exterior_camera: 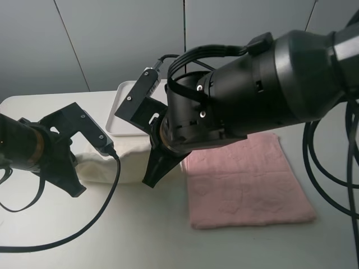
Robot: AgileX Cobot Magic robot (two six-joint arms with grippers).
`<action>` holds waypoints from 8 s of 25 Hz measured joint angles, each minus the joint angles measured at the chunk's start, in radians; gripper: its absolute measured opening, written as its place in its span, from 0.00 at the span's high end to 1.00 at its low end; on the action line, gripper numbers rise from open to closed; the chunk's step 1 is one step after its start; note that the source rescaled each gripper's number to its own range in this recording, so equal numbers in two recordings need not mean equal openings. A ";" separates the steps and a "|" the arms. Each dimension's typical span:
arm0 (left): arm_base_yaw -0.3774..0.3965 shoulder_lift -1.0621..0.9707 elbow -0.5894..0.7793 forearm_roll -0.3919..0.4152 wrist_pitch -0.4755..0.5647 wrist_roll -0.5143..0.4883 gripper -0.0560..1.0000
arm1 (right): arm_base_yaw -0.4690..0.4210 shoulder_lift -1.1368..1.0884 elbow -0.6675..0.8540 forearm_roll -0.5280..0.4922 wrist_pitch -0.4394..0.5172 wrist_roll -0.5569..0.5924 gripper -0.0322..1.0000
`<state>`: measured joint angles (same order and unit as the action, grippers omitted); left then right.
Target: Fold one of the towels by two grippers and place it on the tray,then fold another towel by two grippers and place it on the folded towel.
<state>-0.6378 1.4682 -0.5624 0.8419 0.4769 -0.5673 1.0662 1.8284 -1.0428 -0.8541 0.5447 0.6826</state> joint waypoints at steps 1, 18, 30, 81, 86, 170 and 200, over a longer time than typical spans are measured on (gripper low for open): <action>0.000 0.015 0.000 0.019 -0.002 -0.030 0.95 | -0.002 0.006 0.000 -0.013 -0.005 0.016 0.96; 0.229 0.046 0.000 0.301 -0.160 -0.374 0.57 | -0.170 0.073 0.000 -0.113 -0.245 0.240 0.93; 0.338 0.047 -0.087 0.290 -0.190 -0.469 0.01 | -0.208 0.086 0.000 -0.103 -0.216 0.330 0.11; 0.484 0.548 -0.519 -0.727 0.230 0.335 0.01 | -0.309 0.088 -0.202 0.766 0.084 -0.405 0.12; 0.484 0.548 -0.519 -0.680 0.248 0.306 0.01 | -0.309 0.088 -0.202 0.766 0.084 -0.407 0.12; 0.554 0.548 -0.520 -0.635 0.299 0.338 0.01 | -0.282 0.537 -0.646 0.952 0.325 -0.470 0.55; 0.554 0.548 -0.520 -0.635 0.297 0.351 0.01 | -0.253 0.386 -0.647 1.127 0.351 -0.600 0.91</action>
<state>-0.0838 2.0165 -1.0825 0.2066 0.7739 -0.2164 0.8128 2.2142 -1.6894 0.2733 0.8953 0.0824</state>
